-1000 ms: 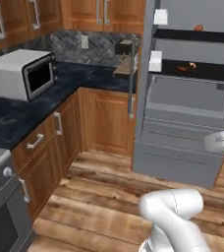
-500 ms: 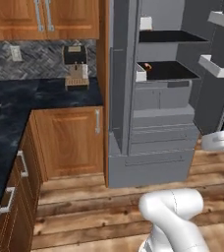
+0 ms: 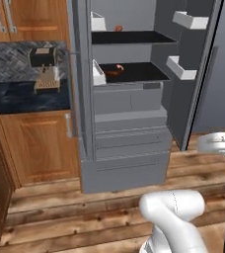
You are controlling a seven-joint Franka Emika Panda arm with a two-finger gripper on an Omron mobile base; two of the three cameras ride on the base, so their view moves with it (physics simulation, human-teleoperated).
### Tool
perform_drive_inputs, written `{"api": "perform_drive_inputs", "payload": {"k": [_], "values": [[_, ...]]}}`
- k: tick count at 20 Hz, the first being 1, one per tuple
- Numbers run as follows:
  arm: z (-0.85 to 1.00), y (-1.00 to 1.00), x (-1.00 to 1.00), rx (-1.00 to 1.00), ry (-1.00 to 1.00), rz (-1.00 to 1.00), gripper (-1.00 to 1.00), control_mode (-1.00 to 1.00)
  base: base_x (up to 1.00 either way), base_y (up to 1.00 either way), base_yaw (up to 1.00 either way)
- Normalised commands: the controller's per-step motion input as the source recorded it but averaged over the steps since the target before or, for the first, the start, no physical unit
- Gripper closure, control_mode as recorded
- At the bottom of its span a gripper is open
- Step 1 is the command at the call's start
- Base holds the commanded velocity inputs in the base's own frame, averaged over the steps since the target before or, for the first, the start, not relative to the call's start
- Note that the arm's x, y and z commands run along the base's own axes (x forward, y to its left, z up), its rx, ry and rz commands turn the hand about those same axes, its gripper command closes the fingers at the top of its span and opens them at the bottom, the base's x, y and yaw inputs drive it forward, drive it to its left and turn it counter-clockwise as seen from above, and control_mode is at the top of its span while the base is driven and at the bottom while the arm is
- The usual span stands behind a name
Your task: Transport the chicken drumstick and garlic to the fridge. Place the chicken drumstick on the rack containing meat and place the garlic on the rack containing the vegetable, ensuring meats and vegetables are on different racks.
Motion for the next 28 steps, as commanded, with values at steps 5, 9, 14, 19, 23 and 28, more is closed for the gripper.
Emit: {"api": "perform_drive_inputs", "payload": {"k": [5,9,14,19,23,28], "values": [[0.0,0.0,0.0,0.0,0.0,0.0,1.0,1.0,0.58,-0.28,-0.01],[0.0,0.0,0.0,0.0,0.0,0.0,1.0,1.0,1.0,0.27,-0.12],[0.0,0.0,0.0,0.0,0.0,0.0,1.0,1.0,1.0,0.16,-0.13],[0.0,0.0,0.0,0.0,0.0,0.0,1.0,1.0,1.0,0.71,-0.23],[0.0,0.0,0.0,0.0,0.0,0.0,1.0,1.0,1.0,0.47,-0.26],[0.0,0.0,0.0,0.0,0.0,0.0,1.0,1.0,0.95,-0.38,-0.04]]}}
